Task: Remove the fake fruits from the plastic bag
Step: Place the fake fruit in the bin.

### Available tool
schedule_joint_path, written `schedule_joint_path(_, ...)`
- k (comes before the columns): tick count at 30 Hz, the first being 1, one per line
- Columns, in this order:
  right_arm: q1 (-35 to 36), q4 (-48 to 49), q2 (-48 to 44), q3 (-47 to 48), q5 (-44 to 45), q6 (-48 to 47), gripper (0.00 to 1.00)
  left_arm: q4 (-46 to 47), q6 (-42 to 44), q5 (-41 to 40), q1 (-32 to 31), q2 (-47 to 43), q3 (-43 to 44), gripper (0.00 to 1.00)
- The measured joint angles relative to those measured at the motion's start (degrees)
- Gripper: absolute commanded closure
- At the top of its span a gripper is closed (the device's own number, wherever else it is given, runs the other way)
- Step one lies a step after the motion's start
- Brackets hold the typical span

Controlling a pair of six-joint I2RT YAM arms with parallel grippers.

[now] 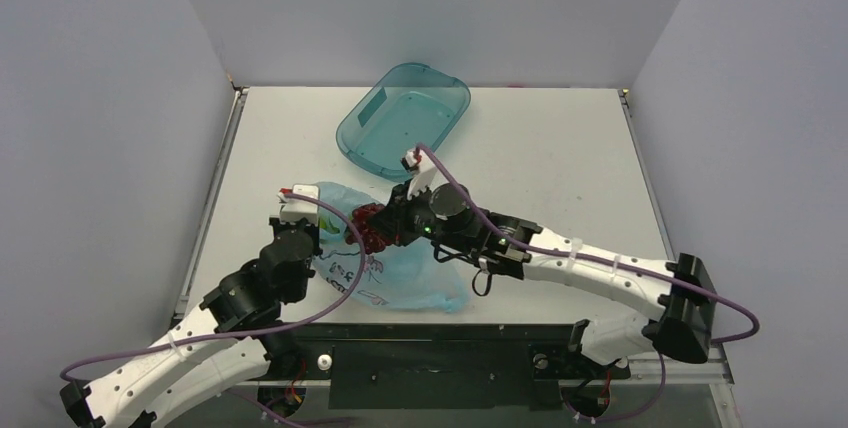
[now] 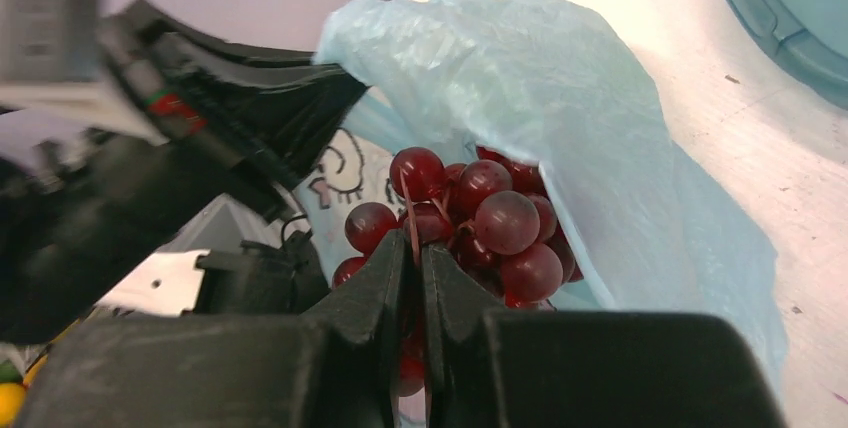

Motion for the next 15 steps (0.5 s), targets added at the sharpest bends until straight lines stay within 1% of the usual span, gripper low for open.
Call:
schedule_joint_path(7, -0.1, -5.6, -10.1, 0.0, -1.4, -3.0, 1.00, 0.0, 0.1, -0.4, 0.0, 2.3, 0.0, 1.00)
schedule_joint_path(11, -1.5, -8.7, -13.5, 0.5, -1.5, -4.4, 1.00, -0.1, 0.1, -0.5, 0.0, 3.0, 0.0, 1.00)
schedule_joint_path(15, -4.0, -10.6, -15.0, 3.1, -1.5, -5.8, 1.00, -0.1, 0.1, -0.9, 0.0, 3.6, 0.0, 1.00)
